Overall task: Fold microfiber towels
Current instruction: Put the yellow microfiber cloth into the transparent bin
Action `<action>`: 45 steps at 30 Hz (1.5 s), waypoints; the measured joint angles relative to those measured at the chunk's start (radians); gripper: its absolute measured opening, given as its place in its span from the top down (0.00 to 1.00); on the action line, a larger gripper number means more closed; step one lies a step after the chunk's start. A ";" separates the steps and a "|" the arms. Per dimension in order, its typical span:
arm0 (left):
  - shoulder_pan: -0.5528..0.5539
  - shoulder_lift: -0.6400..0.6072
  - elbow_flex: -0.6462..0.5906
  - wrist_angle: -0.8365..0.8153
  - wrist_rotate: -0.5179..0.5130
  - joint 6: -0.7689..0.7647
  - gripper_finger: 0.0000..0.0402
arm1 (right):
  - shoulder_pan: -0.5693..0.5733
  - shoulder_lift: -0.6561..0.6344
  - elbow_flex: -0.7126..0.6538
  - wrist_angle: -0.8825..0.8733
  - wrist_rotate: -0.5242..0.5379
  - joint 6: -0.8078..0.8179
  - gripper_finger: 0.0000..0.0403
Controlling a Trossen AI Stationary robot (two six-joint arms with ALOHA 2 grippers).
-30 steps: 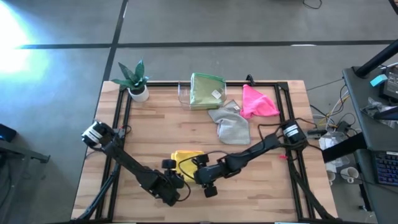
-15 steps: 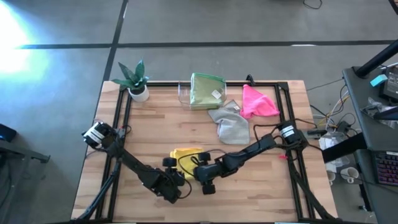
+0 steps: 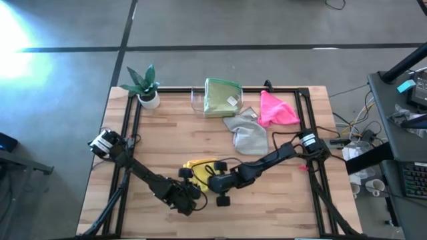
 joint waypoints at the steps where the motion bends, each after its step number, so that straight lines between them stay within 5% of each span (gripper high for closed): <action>1: 0.001 -0.002 0.000 -0.001 0.001 0.004 0.98 | 0.000 -0.003 0.001 -0.005 -0.002 0.018 0.96; 24: 0.175 -0.333 0.011 -0.150 0.219 0.265 1.00 | 0.001 -0.115 0.263 -0.455 0.031 0.194 0.98; 33: 0.285 -0.438 0.011 -0.221 0.215 0.446 1.00 | -0.046 -0.118 0.384 -0.605 0.153 0.185 0.98; 45: 0.475 -0.496 0.034 -0.211 0.144 0.522 1.00 | -0.185 -0.174 0.416 -0.752 0.189 0.148 0.98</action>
